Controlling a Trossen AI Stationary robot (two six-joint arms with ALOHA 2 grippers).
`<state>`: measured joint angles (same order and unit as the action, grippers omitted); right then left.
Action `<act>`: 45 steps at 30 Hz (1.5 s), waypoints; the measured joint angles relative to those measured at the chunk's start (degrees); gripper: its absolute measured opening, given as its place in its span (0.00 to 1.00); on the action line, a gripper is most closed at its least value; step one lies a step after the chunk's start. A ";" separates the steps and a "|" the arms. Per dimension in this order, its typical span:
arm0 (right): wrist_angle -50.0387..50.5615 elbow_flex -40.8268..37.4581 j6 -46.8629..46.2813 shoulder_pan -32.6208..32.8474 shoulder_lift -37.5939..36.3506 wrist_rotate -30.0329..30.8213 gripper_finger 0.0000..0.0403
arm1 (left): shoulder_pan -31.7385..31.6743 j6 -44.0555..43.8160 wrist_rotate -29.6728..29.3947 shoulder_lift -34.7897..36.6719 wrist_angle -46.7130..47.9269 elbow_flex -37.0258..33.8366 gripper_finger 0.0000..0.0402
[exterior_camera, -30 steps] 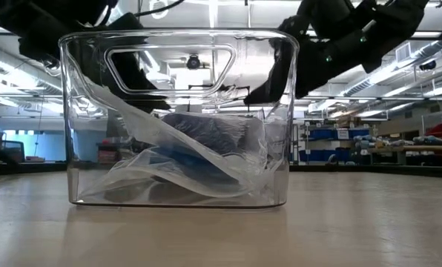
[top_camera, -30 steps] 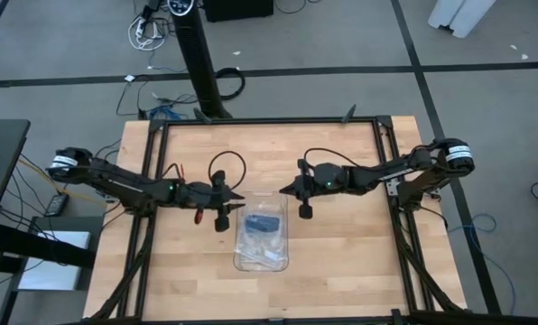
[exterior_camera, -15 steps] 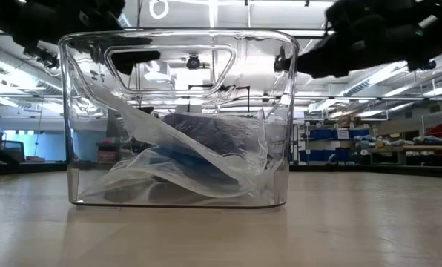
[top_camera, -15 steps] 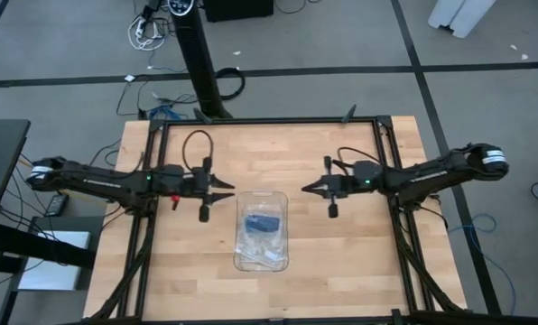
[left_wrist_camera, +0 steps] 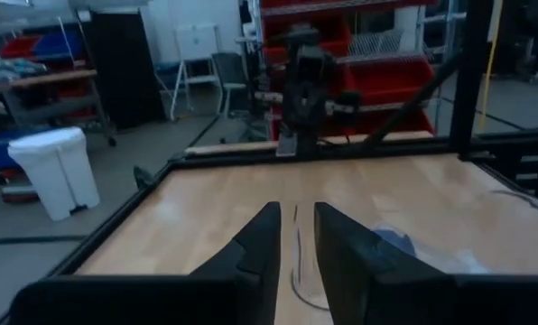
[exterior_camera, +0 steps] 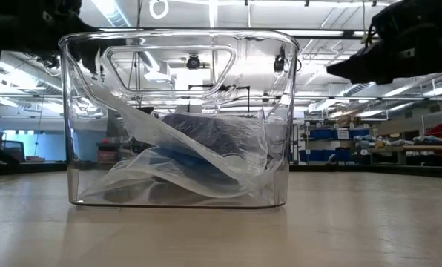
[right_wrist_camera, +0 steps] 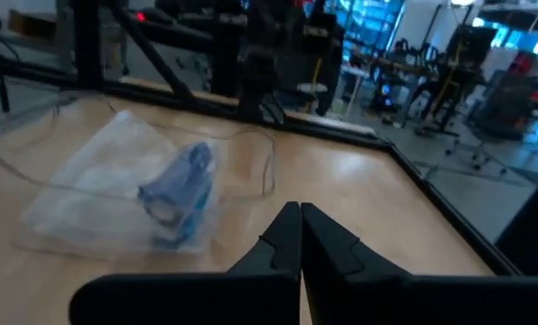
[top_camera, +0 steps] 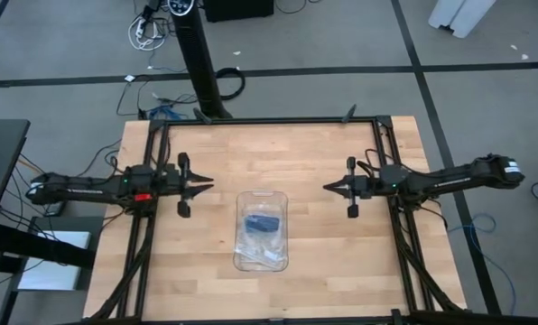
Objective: Roll bandage
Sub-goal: Return to Home Position
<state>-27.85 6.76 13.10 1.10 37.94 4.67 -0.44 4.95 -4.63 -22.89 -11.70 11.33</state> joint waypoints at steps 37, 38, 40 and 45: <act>27.16 -6.16 -4.23 -9.20 -36.81 -4.96 0.00 | -12.18 1.97 4.18 22.93 11.68 -10.69 0.16; 27.01 -6.20 -3.77 -9.18 -36.47 -4.79 0.00 | -12.16 1.11 3.50 22.80 11.15 -10.81 0.16; 26.92 -6.19 -4.13 -9.30 -36.09 -4.49 0.00 | -12.18 1.02 2.56 22.31 11.00 -10.81 0.16; 26.98 -6.21 -4.52 -9.66 -35.63 -4.24 0.02 | -12.20 2.27 0.86 22.25 10.83 -10.84 0.16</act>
<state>-0.87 0.56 8.58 -8.56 2.30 0.43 -12.64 7.22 -3.77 -0.65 -0.87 0.49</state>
